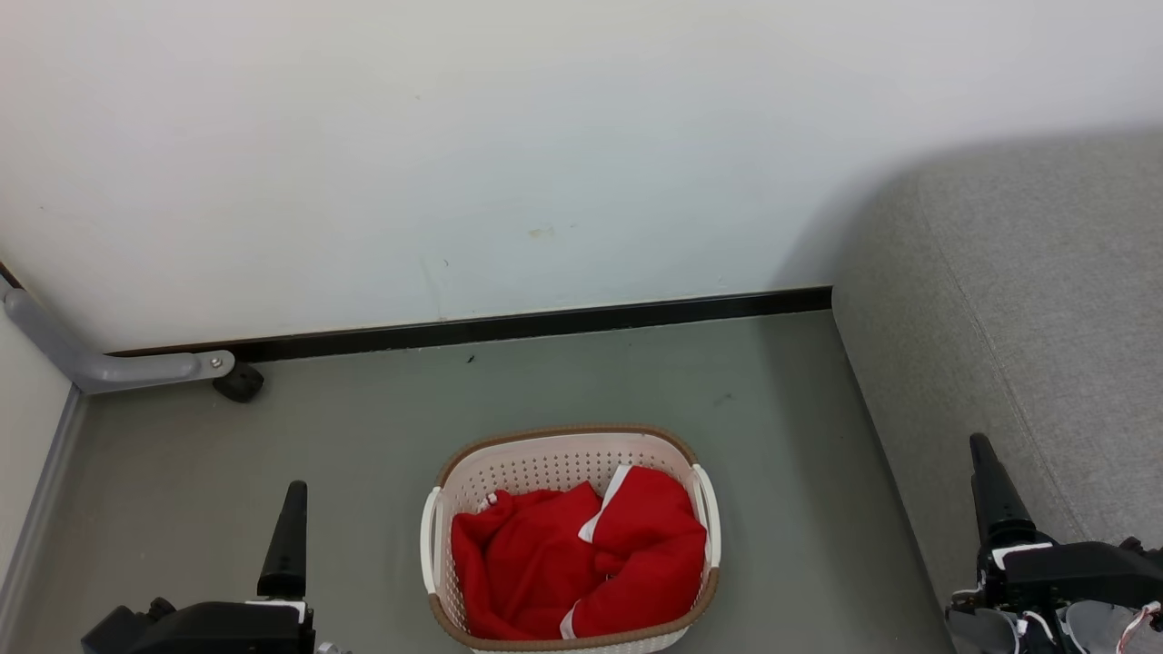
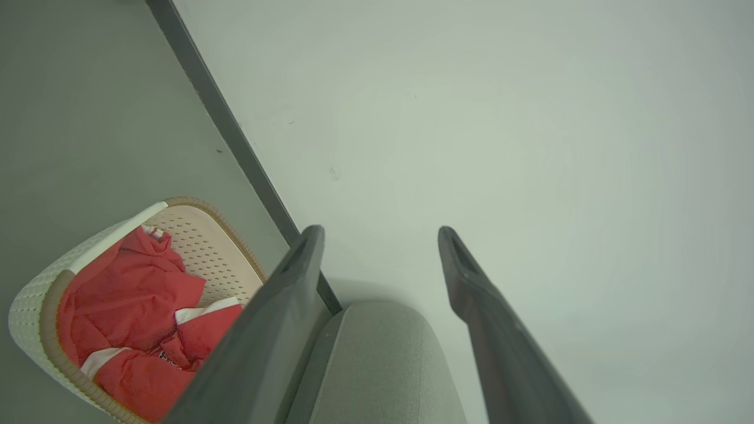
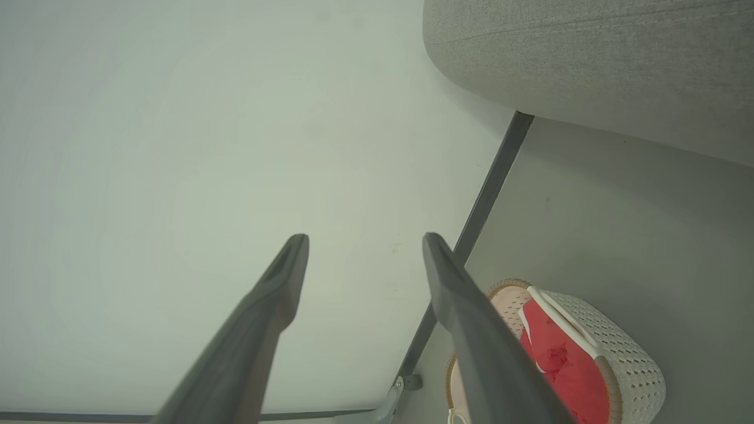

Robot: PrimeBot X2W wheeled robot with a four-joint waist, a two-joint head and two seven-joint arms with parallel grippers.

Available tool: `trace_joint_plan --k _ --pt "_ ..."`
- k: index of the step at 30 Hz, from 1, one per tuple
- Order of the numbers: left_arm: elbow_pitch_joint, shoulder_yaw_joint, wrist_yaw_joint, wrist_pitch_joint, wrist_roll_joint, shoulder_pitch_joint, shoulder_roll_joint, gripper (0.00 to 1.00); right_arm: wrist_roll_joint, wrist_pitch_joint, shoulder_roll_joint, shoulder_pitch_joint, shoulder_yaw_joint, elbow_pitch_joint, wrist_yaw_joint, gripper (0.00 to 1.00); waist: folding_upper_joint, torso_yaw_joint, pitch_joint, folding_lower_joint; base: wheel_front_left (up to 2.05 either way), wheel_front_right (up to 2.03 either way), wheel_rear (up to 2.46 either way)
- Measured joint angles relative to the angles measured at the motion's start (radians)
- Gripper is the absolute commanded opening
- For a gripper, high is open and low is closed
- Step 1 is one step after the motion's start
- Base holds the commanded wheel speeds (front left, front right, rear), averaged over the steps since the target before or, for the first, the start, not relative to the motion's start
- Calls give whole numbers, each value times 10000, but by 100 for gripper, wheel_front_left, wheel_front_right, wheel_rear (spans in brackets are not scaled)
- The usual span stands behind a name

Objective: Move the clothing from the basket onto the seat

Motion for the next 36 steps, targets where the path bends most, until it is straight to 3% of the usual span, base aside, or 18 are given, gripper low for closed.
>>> trace_joint_plan --k 14,36 --pt "221 -846 -8 -610 1768 -270 337 100 -1825 -529 -522 -621 965 374 -15 100 0 -12 -1 0 0 0 0" --pt "872 -1893 58 -1409 5210 -780 1007 100 -5118 -1369 -1273 -1572 2846 1241 -443 100 0 -42 -17 0 0 0 0"
